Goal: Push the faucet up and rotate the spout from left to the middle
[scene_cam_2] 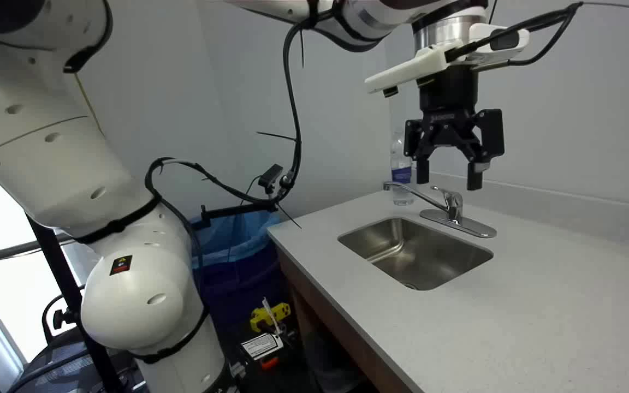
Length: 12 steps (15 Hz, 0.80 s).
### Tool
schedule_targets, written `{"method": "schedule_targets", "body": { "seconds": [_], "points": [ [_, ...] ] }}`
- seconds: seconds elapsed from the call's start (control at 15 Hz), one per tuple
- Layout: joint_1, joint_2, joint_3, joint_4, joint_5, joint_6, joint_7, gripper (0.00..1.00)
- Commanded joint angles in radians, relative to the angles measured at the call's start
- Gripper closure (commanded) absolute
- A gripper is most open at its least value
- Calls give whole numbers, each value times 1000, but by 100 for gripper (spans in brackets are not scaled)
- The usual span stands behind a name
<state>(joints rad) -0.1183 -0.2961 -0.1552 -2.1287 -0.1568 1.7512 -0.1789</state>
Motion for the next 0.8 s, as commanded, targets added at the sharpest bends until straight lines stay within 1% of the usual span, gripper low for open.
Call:
{"method": "schedule_targets", "body": {
  "seconds": [0.0,0.6,0.73],
  "points": [
    [-1,1,1,3,0,-3,0,0],
    [-1,1,1,3,0,-3,0,0],
    [4,19,2,20,11,3,1,0]
  ]
}}
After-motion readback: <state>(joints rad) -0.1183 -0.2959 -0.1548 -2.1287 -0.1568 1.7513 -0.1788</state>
